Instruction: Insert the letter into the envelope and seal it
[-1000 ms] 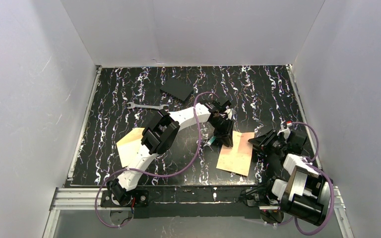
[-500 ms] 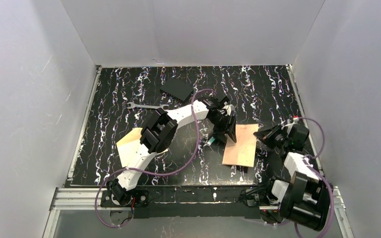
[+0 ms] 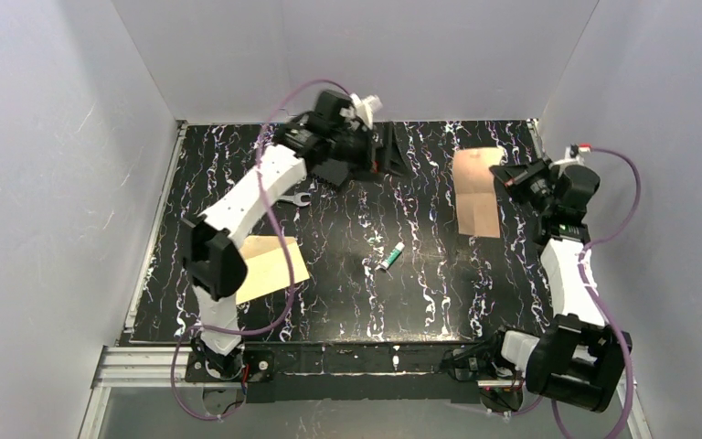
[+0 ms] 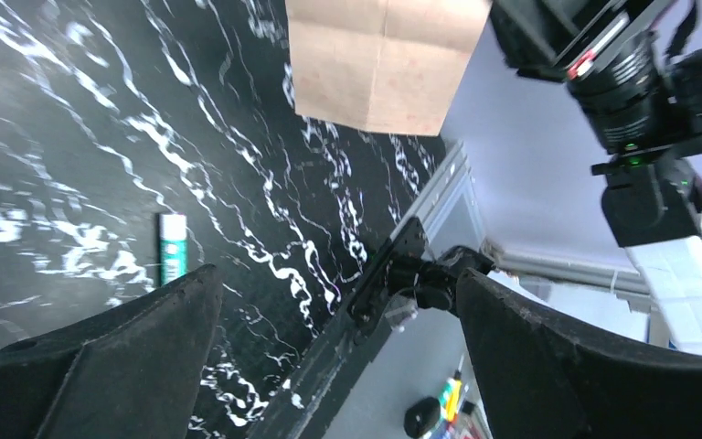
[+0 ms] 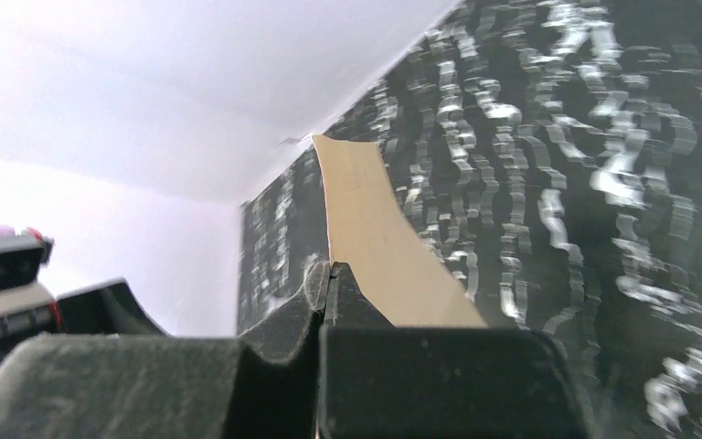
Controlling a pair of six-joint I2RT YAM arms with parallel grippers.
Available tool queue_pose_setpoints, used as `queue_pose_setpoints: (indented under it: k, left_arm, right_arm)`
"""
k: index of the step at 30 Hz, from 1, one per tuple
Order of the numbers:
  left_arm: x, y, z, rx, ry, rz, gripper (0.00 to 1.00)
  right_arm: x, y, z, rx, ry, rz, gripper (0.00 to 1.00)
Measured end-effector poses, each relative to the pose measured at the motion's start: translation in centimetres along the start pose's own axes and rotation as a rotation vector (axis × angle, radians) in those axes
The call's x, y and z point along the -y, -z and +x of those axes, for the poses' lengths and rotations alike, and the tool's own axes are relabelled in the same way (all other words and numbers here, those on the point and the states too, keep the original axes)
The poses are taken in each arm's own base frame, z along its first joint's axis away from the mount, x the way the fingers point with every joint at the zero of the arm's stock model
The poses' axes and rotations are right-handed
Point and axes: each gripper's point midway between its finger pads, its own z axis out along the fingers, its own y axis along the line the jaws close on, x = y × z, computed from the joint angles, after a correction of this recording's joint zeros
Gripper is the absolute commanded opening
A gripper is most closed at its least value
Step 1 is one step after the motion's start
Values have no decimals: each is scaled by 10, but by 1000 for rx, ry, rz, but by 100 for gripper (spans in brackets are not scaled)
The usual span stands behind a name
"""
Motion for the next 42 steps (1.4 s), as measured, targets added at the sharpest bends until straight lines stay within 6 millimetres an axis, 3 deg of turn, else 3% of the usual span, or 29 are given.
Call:
queue_pose_setpoints:
  k: [3, 8, 12, 17, 23, 32, 42]
  left_arm:
    - [10, 49, -29, 133, -57, 2, 98]
    - [39, 110, -50, 285, -194, 32, 98]
    - [67, 140, -48, 353, -315, 58, 98]
    - [106, 172, -49, 444, -411, 139, 98]
    - [141, 181, -58, 476, -390, 290, 98]
    - [147, 157, -85, 476, -254, 419, 98]
    - [183, 177, -81, 505, -304, 595, 96]
  right_arm:
    - [-45, -9, 12, -74, 49, -123, 1]
    - [-158, 5, 32, -168, 199, -420, 1]
    - [-220, 26, 5, -85, 244, -581, 1]
    - [-272, 52, -24, 6, 206, -719, 1]
    - [-307, 71, -42, 38, 114, -845, 1]
    - [-344, 96, -58, 19, 8, -986, 1]
    - [-367, 131, -64, 11, -50, -1098, 1]
